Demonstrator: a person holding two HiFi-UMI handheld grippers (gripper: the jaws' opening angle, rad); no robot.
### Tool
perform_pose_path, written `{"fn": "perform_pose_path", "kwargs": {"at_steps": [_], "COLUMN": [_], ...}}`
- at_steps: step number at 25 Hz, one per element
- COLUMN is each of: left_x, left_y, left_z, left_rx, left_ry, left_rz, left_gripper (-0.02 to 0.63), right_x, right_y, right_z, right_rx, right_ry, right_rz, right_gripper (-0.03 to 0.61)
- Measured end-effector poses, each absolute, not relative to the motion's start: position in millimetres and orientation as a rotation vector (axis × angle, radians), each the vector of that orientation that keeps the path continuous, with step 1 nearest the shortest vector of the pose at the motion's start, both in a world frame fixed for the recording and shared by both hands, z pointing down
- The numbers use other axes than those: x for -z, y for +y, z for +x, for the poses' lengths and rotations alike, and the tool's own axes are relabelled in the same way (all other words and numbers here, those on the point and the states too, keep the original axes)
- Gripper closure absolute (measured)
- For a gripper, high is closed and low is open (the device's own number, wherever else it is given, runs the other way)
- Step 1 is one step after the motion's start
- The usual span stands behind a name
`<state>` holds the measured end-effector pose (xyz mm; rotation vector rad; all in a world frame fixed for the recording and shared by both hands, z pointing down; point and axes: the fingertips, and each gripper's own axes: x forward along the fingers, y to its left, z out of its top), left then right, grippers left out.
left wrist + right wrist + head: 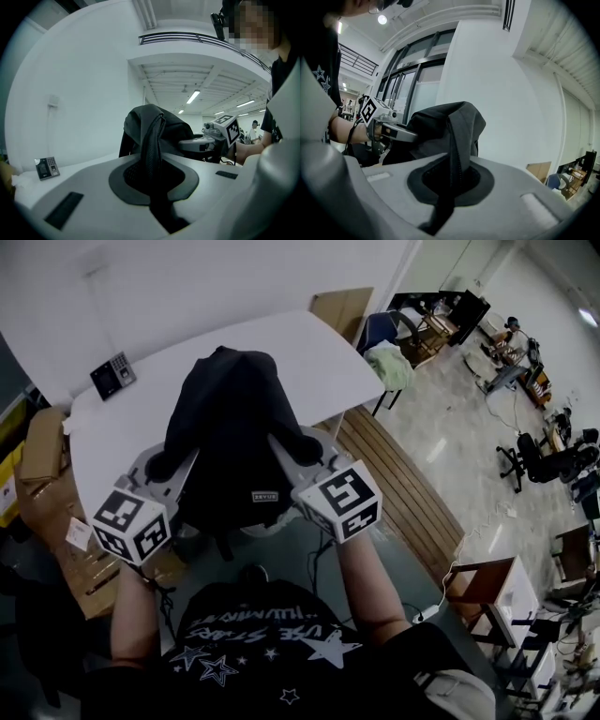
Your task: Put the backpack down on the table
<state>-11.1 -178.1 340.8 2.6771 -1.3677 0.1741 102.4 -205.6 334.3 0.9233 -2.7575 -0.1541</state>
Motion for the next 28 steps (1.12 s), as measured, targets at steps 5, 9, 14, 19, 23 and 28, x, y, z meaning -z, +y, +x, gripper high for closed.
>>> {"fn": "perform_pose_path", "kwargs": {"at_steps": [5,9,14,19,23,28], "left_x": [-341.8,-349.9,-348.3,-342.1,-336.5,-333.8], "left_y": [-196.2,-210.2,-236.4,-271.9,-308.2,-353.8], "left_z": [10.3,12.8,2.0,-16.6,-34.3,-61.6], "left_rx": [-0.197,-0.214,-0.208,-0.162,-0.121,-0.091], "left_ry": [-1.394,-1.392,-1.395,-1.391,-1.388,-1.372], "left_rz": [2.655,2.617,2.619,2.633,2.644,2.650], "left_gripper": [0.577,0.577,0.577,0.577,0.577,0.577], "right_x": [-336.0,-344.0,-345.0,-337.1,-329.6,-325.3], "right_y": [-224.4,-241.9,-268.7,-299.9,-333.9,-378.7], "right_z": [122.2,123.1,112.3,96.0,79.7,52.6], "right_rx": [0.139,0.102,0.074,0.100,0.125,0.149], "right_ry": [-2.782,-2.773,-2.782,-2.784,-2.779,-2.757], "right_rz": [0.902,0.886,0.867,0.885,0.898,0.904], "right_gripper": [0.574,0.574,0.574,0.574,0.574,0.574]}}
